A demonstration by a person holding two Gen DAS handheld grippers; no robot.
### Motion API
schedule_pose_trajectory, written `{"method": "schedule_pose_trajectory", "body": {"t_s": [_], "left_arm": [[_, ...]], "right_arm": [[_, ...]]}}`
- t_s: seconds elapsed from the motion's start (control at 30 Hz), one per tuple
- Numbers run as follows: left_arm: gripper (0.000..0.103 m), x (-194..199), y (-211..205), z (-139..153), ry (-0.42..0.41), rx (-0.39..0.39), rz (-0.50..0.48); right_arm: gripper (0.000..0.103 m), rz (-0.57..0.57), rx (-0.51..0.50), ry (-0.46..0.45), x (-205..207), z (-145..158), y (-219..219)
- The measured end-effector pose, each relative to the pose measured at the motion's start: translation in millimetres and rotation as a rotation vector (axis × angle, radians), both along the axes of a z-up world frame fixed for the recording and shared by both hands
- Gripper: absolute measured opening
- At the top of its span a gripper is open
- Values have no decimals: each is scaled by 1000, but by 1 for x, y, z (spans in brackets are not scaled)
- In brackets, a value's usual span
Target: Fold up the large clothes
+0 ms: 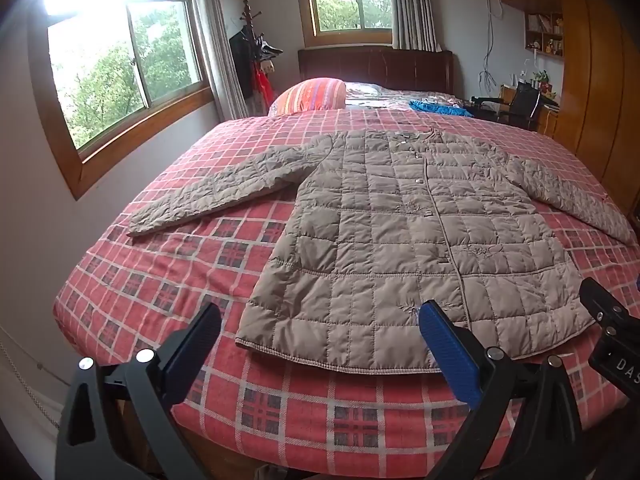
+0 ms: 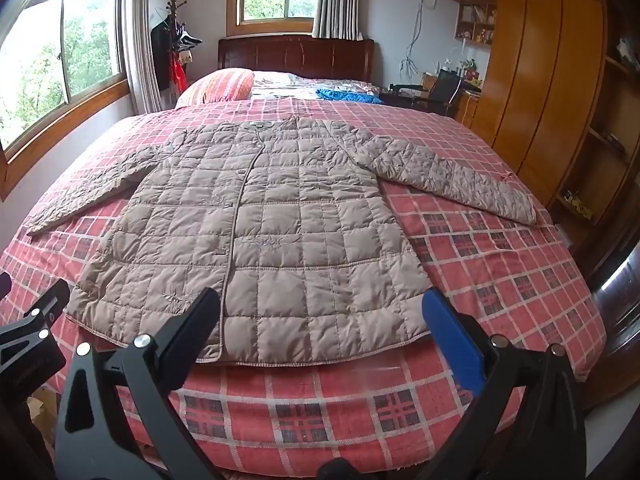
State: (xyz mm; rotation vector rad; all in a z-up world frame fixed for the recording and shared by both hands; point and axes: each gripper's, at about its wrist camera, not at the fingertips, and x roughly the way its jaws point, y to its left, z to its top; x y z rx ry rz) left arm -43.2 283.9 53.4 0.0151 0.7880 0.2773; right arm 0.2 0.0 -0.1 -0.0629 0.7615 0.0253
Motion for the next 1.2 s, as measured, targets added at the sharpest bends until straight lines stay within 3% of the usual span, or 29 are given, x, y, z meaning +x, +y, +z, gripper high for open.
{"method": "schedule_pose_trajectory", "body": {"t_s": [0.43, 0.5, 1.2], "left_arm": [[98, 4, -6, 11, 7, -12, -7], [98, 1, -1, -1, -2, -17, -15], [98, 1, 0, -1, -2, -14, -16]], "right_arm": [[100, 6, -1, -9, 1, 2, 2], [100, 5, -2, -10, 1, 2, 3], [100, 5, -1, -9, 1, 1, 2]]}}
